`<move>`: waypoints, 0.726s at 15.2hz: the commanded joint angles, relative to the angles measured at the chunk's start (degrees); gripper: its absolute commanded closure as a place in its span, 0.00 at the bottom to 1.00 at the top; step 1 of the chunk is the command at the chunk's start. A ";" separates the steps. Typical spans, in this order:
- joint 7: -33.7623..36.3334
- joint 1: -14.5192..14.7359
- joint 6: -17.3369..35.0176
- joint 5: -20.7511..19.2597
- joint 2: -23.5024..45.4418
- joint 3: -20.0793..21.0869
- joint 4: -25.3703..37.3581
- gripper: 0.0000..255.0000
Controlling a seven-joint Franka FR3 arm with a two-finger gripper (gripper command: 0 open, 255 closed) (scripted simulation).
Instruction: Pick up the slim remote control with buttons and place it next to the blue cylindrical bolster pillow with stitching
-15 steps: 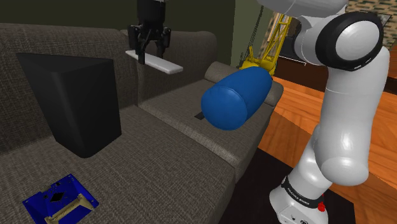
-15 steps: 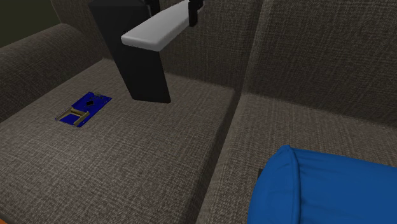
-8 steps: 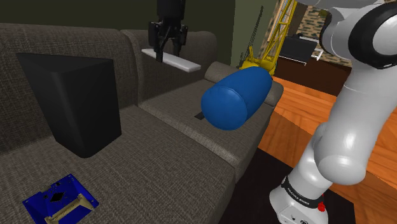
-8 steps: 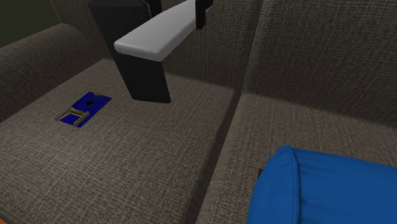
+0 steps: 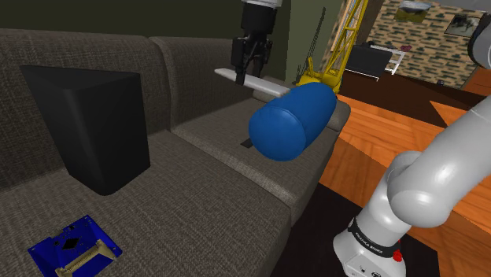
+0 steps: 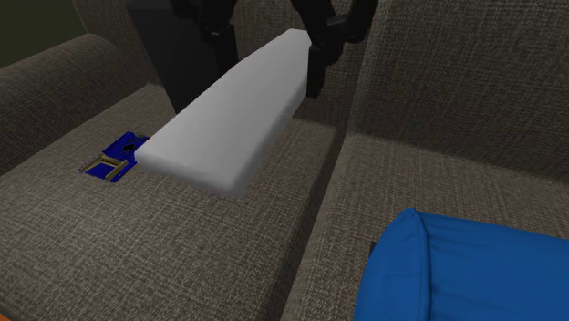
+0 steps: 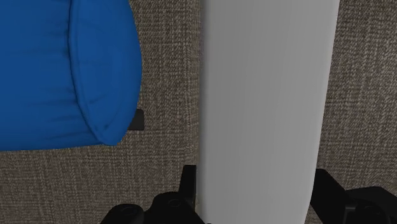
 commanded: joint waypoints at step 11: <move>-7.75 -0.72 -0.16 1.39 -19.58 -6.05 -19.47 1.00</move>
